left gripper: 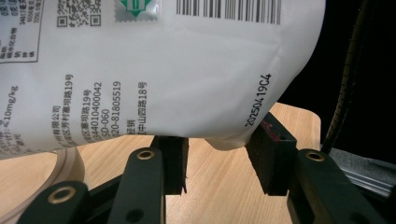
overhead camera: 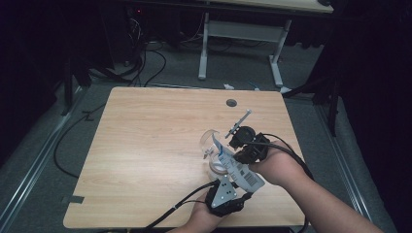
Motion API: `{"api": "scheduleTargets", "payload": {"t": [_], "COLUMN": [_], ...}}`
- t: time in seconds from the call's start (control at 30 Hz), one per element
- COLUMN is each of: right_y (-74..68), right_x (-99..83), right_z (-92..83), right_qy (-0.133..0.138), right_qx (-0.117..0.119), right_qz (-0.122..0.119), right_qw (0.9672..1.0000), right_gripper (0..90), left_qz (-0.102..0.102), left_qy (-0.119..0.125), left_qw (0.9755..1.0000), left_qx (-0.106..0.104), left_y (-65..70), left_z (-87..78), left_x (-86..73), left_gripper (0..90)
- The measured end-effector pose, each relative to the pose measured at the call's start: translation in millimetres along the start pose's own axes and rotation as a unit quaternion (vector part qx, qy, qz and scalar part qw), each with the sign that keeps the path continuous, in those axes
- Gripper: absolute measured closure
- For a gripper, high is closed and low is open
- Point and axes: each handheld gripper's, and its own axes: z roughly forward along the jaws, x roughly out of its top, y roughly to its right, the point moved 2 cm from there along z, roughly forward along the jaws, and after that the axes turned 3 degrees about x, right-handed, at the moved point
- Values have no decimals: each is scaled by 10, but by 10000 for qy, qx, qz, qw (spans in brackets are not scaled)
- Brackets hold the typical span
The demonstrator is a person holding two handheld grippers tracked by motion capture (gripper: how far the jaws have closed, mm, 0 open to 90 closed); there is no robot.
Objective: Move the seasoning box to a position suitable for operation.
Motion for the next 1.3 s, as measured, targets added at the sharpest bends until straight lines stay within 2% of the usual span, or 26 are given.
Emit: {"api": "scheduleTargets", "payload": {"t": [0.93,1.3], "right_y": [6,-2], "right_x": [-58,-71], "right_z": [42,48], "right_qy": [-81,-93], "right_qx": [40,53], "right_qz": [58,54], "right_qw": [9999,9999], "right_gripper": [899,898], "left_qz": [11,-53], "left_qy": [-129,-194], "left_qw": [9999,9997], "left_qx": [54,114], "left_y": [-65,-117], "left_z": [14,22], "left_x": [-169,-225], "left_gripper": [597,596]}}
